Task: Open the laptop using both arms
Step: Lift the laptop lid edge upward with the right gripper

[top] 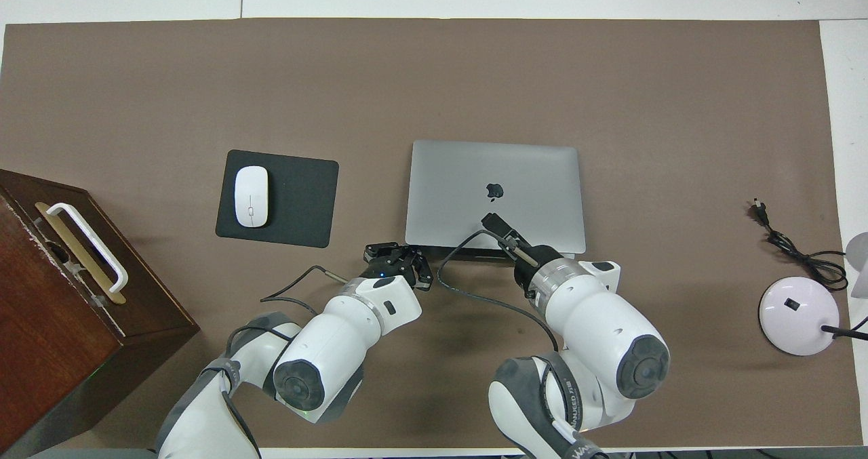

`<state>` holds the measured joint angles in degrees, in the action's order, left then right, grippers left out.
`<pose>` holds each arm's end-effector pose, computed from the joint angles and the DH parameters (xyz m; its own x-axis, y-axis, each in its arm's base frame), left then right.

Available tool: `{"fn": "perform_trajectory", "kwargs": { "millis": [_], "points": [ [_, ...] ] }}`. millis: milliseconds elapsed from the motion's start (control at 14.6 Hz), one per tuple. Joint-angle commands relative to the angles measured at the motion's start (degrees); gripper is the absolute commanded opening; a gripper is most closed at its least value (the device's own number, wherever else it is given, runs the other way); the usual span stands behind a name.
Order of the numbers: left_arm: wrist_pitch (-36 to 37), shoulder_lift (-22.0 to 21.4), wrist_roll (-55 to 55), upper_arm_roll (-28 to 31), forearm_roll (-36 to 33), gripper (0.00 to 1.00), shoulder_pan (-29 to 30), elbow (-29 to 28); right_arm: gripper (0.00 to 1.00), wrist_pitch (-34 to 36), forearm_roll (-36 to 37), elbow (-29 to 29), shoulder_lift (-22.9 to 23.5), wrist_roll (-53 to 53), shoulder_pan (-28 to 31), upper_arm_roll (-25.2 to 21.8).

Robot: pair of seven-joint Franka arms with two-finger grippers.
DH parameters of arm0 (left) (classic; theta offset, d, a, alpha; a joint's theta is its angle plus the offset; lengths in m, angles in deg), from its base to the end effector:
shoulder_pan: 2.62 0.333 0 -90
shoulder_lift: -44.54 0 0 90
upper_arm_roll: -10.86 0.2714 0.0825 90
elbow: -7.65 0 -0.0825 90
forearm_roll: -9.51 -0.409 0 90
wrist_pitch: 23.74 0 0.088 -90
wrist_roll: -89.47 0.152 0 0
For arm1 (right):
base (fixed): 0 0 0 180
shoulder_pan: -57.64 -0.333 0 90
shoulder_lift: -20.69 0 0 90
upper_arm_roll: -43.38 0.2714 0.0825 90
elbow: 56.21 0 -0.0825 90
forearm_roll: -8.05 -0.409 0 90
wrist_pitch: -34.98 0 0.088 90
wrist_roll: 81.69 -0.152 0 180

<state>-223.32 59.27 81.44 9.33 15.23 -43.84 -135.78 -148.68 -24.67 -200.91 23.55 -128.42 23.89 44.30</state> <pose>0.4077 -0.3596 0.1695 0.6933 -0.3181 0.6467 -0.5148 -0.8465 0.1355 0.4679 0.2597 0.2197 0.6658 -0.7340 0.1337 -0.5567 -0.6080 -0.5661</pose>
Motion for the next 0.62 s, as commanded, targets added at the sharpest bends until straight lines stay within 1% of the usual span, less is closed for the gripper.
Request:
{"fn": "perform_trajectory", "kwargs": {
  "millis": [0,548],
  "points": [
    [-1.2,2.3,0.7,0.7,-0.2,0.00,-0.7,2.5,0.99,-1.3,-1.5,0.8,0.8,2.0,0.4,0.4],
    [-1.2,3.0,1.3,0.8,-0.4,0.00,-0.5,2.2,0.99,-1.3,-1.5,0.9,1.1,1.8,0.4,0.4]
  ]
}}
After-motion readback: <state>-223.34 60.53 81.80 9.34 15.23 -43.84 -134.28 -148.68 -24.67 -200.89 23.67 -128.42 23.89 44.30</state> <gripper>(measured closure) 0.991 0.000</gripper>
